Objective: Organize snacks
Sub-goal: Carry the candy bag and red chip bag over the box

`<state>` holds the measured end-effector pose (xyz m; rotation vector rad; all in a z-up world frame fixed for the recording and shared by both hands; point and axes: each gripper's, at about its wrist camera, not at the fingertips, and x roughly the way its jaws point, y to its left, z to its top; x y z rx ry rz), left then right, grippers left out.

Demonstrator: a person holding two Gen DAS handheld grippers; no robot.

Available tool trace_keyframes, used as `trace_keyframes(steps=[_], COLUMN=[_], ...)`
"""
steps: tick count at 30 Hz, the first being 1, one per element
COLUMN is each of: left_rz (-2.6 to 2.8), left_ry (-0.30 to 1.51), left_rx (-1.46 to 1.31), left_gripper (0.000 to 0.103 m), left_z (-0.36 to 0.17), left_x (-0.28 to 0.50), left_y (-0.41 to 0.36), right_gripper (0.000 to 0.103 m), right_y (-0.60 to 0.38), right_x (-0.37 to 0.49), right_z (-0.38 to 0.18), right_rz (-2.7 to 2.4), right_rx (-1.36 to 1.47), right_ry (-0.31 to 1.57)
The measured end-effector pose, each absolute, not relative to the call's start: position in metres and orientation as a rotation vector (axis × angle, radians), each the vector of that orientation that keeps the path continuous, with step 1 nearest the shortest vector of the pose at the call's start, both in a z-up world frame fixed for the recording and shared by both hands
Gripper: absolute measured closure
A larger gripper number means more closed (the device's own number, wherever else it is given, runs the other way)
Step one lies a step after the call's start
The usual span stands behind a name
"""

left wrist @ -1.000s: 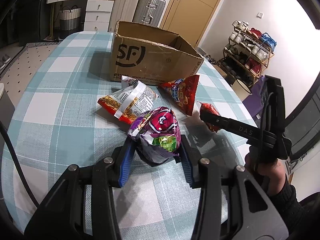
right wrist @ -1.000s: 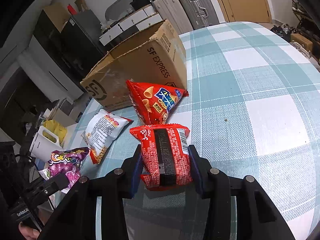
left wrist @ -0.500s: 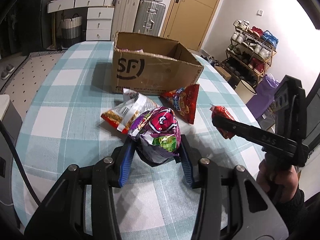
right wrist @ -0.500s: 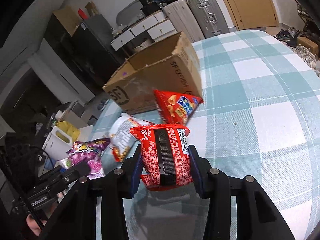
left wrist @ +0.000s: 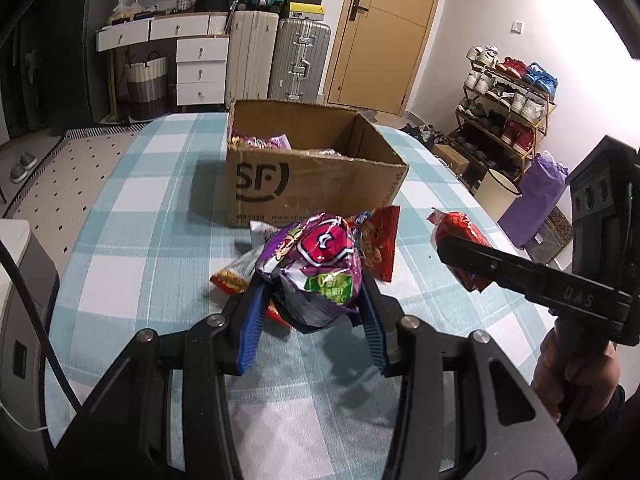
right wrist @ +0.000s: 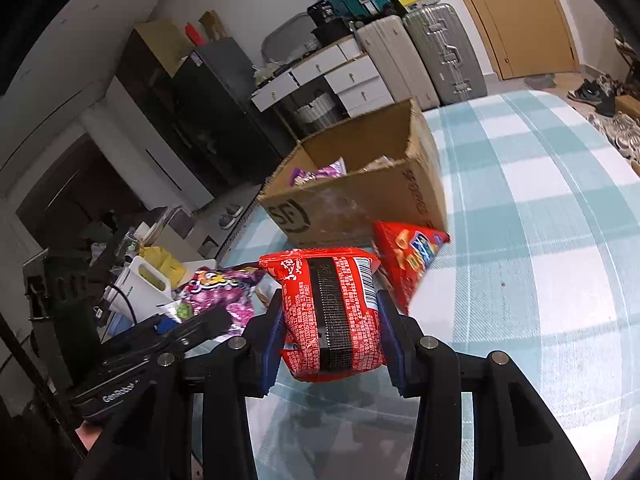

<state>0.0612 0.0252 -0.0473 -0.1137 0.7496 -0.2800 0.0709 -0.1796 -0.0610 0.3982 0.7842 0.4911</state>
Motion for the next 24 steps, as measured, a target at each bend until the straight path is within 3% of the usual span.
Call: trace_keyframes(steps=[24], left_rz=[-0.304], left_ry=[0.732], left_rx=[-0.073], left_gripper=[0.062], left_z=[-0.013], left_x=[0.139], left_y=[0.008], right_gripper=[0.060], right_y=[-0.171], right_x=[0.136], right_z=[-0.011], right_rz=[0.528], right_rx=[0.380], right_ry=[0.738])
